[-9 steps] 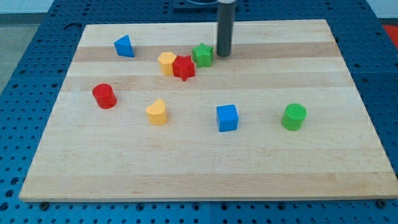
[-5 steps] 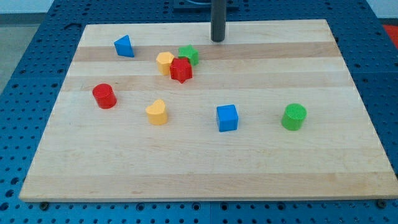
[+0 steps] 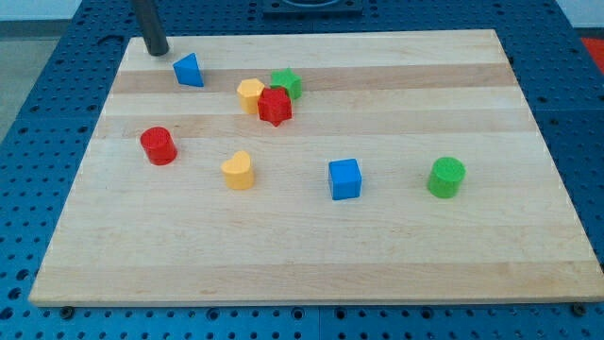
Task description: Push the blue triangle to the left side of the green star
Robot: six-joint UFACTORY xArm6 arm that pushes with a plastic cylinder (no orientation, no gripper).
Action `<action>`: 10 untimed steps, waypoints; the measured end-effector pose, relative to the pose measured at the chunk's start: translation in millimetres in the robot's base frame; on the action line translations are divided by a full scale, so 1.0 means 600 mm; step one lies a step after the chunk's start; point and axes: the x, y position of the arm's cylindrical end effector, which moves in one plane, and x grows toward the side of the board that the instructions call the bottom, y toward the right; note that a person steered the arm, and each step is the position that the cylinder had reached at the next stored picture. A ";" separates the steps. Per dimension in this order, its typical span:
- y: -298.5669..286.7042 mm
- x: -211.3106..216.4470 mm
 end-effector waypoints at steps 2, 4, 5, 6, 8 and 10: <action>0.095 0.049; 0.201 0.034; 0.071 0.027; -0.036 0.071; 0.095 0.144; 0.134 0.130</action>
